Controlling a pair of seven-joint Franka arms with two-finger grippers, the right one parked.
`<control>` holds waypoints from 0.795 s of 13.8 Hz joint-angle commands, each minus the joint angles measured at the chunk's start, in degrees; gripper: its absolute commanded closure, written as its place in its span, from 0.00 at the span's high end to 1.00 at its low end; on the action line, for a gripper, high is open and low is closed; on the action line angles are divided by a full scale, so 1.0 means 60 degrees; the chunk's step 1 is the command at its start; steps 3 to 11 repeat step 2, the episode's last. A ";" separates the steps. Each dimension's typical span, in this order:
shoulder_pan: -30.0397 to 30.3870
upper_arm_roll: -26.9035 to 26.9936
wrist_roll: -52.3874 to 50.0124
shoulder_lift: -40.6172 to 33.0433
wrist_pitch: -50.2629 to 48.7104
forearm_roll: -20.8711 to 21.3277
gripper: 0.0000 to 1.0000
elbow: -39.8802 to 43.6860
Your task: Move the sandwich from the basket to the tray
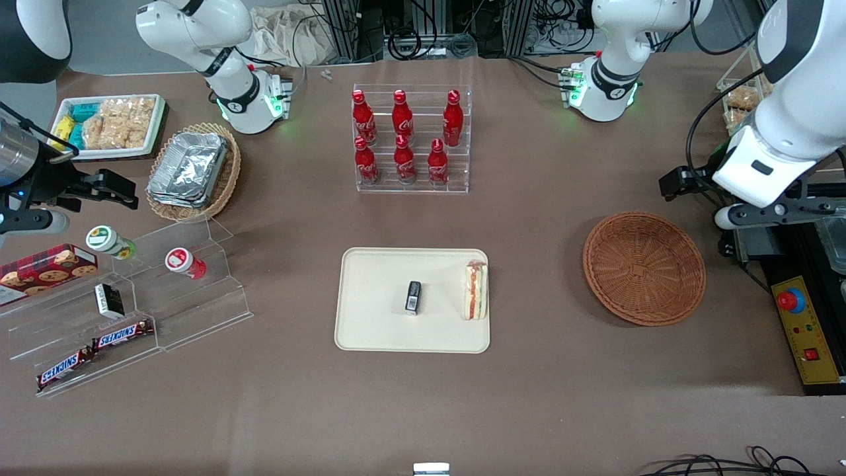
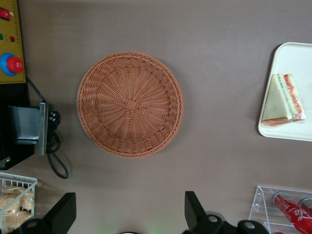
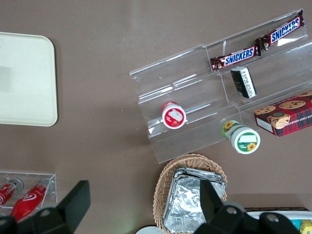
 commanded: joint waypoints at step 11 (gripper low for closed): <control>-0.0347 0.0620 0.0230 -0.0201 0.0166 -0.0311 1.00 -0.0191</control>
